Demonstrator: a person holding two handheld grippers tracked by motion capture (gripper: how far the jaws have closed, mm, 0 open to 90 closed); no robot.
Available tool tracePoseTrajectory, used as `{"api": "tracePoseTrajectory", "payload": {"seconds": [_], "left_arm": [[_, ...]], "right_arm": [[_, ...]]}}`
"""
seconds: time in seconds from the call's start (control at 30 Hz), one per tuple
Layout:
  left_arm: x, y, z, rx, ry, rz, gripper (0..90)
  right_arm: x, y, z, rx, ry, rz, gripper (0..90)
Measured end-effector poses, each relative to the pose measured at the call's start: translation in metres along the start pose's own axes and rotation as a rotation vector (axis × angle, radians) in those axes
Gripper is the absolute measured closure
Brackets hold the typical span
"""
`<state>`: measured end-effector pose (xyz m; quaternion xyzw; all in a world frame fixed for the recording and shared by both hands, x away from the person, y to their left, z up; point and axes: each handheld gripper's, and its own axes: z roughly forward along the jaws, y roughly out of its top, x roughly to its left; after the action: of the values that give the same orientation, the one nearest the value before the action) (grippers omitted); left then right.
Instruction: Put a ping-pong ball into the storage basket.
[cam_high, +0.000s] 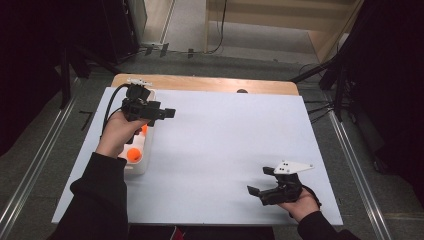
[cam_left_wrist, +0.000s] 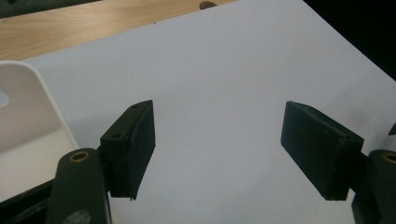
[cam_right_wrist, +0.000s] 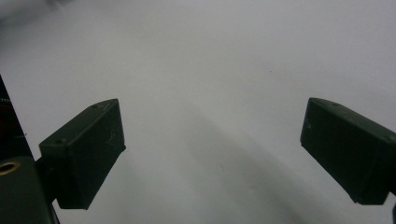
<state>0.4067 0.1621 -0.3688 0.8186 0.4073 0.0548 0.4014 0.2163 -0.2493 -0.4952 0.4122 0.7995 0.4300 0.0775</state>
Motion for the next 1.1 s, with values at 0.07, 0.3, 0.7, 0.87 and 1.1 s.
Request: {"api": "tracePoseTrajectory", "payload": {"seconds": [0.07,0.3,0.7,0.87,1.1], "left_arm": [[-0.003,0.000,0.000,-0.001,-0.013,0.009,26.9],[-0.010,-0.001,0.000,-0.006,-0.037,0.029,26.9],[-0.020,-0.009,0.000,0.000,-0.049,0.054,26.9],[-0.024,-0.014,-0.001,0.002,-0.060,0.070,26.9],[-0.033,-0.023,-0.002,0.008,-0.069,0.102,26.9]], "right_arm": [[0.000,0.000,0.000,0.000,-0.001,0.000,5.1],[0.000,0.000,-0.001,-0.002,-0.002,-0.002,5.1],[0.000,0.000,-0.001,-0.001,-0.002,0.000,5.1],[0.000,0.000,-0.001,-0.001,-0.002,-0.001,5.1],[0.000,0.000,-0.001,-0.001,-0.004,0.002,5.1]]}}
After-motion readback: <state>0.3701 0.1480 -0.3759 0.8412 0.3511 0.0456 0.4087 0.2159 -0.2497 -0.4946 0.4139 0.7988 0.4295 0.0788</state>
